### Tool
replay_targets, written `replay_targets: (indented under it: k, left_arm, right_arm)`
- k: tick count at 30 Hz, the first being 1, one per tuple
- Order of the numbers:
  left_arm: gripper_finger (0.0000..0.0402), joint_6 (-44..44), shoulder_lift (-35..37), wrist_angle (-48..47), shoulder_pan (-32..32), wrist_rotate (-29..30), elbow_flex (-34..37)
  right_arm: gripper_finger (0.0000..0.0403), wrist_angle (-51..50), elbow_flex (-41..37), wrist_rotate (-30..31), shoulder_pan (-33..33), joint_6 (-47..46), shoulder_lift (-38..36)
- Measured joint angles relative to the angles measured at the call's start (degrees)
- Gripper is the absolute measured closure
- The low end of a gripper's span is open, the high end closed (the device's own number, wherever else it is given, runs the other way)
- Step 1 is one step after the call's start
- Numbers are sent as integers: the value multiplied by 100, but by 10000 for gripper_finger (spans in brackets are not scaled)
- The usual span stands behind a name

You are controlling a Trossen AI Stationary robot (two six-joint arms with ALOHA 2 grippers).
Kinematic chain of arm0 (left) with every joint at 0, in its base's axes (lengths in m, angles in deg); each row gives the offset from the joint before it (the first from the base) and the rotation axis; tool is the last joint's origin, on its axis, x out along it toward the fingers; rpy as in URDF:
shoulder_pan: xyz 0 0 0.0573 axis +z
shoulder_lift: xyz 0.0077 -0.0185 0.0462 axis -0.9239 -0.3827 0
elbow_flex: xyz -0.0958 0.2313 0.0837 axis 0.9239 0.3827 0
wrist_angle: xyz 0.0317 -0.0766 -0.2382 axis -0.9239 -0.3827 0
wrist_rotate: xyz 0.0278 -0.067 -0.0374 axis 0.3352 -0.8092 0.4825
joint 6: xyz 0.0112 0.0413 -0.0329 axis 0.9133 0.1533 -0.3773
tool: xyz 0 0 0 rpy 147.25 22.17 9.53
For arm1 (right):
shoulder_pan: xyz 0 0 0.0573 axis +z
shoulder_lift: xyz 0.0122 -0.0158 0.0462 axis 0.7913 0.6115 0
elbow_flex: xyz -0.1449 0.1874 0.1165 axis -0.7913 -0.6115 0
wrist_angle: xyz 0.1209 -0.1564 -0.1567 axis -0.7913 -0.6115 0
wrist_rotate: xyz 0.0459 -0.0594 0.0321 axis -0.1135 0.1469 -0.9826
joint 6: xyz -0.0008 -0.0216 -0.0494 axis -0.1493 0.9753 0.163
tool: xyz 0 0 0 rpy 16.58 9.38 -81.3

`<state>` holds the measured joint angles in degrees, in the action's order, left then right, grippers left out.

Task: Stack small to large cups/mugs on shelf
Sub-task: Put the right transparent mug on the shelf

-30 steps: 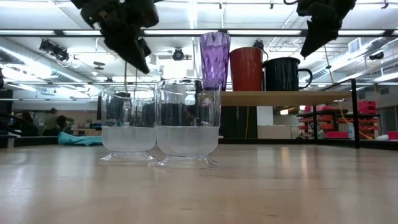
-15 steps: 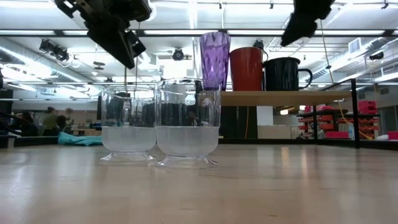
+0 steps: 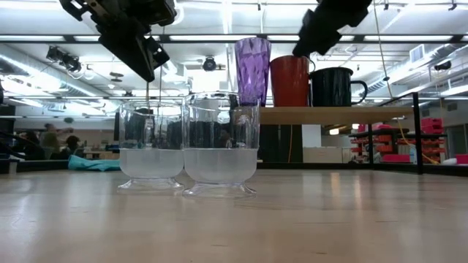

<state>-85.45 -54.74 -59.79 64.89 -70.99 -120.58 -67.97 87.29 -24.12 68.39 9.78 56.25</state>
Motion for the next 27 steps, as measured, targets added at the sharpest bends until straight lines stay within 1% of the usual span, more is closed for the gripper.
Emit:
replay_targets:
  k: [4,7,14,17,23,27]
  left_arm:
    - [371,-2,0,-3,4,2,0]
    - [376,9,-2,-3,6,4,0]
    - [375,24,-2,43,57,63,0]
    - [371,26,-2,-52,57,69,0]
    - [369,7,-2,-360,57,68,0]
    - [375,0,-1,-377,57,69,0]
  right_arm:
    - [280,501,11,-256,209,287,367]
    - [279,482,285,-263,317,325,686]
    - [257,-178,1636,-285,512,945,1722]
    - [248,-383,2070,-286,511,1196,2074]
    - [237,-596,2446,-284,478,1377,2531]
    - [233,-729,2602,-409,467,1441,2801]
